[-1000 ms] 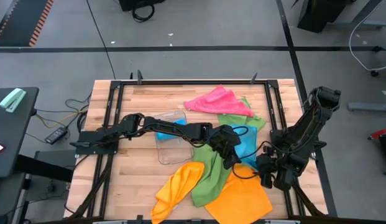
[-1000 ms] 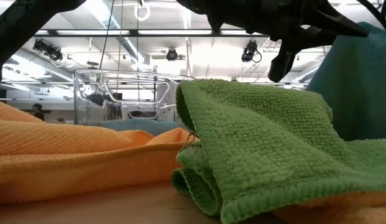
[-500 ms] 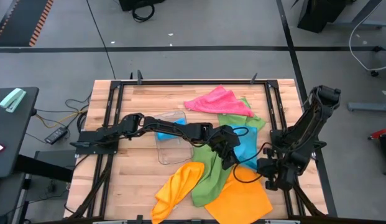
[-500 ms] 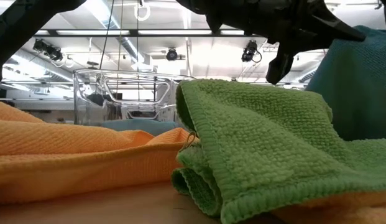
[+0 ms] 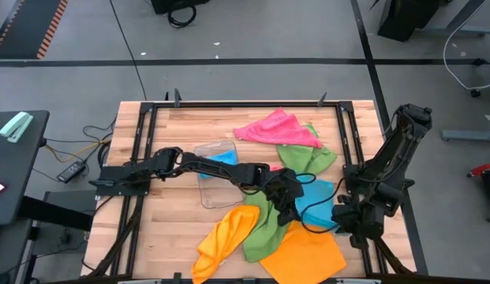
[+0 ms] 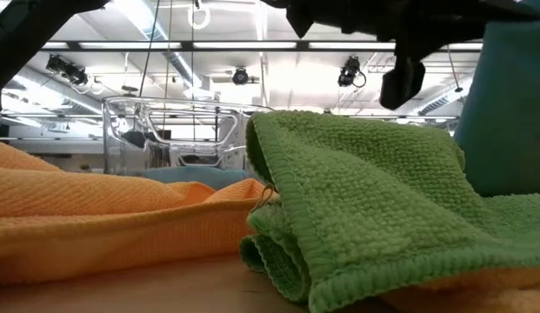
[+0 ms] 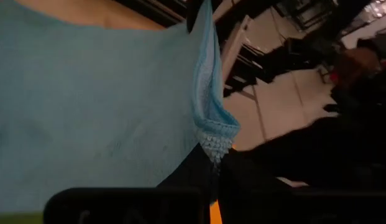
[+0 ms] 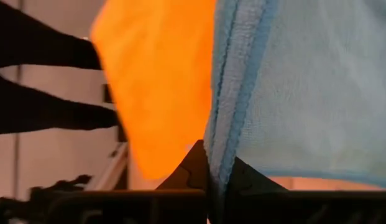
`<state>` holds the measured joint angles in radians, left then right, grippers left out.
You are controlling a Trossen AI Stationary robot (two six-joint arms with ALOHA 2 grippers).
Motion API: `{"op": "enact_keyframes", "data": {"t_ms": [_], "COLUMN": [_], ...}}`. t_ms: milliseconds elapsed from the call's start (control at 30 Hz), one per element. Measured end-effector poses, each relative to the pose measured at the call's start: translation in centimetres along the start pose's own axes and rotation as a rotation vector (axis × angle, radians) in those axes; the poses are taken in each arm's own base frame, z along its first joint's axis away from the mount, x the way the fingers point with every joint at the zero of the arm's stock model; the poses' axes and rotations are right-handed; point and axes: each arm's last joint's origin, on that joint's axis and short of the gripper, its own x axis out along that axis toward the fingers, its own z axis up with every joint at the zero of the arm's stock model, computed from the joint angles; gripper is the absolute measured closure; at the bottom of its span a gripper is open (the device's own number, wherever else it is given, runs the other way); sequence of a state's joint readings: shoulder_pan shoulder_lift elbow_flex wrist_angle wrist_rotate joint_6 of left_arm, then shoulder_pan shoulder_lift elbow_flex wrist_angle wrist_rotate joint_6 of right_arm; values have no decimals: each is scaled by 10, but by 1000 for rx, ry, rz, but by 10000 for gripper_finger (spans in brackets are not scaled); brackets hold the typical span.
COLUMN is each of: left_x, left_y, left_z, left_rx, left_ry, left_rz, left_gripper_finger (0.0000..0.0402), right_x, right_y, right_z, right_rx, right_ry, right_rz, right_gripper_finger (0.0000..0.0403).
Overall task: Fold microfiber towels
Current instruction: Fold the blue towel
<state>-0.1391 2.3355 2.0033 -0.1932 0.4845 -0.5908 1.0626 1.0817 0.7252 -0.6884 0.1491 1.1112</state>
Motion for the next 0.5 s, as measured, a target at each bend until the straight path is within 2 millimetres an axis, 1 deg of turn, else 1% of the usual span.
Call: {"op": "enact_keyframes", "data": {"t_ms": [200, 300, 400, 500], "left_x": [1, 0, -1, -4], "left_y": [-12, -14, -14, -8], "left_z": [-2, -2, -2, 2], "left_rx": [-64, -65, -74, -75], "left_ry": [43, 51, 54, 34], "left_rz": [-85, -106, -106, -85], "left_gripper_finger": [378, 377, 383, 387], "right_x": [-17, -23, -24, -23], "right_y": [16, 21, 19, 13], "right_z": [10, 13, 16, 16], "right_rx": [-62, -93, -100, -91], "right_ry": [-2, -7, 1, 26], "right_rz": [88, 114, 95, 41], "right_gripper_finger": [393, 393, 393, 392]}}
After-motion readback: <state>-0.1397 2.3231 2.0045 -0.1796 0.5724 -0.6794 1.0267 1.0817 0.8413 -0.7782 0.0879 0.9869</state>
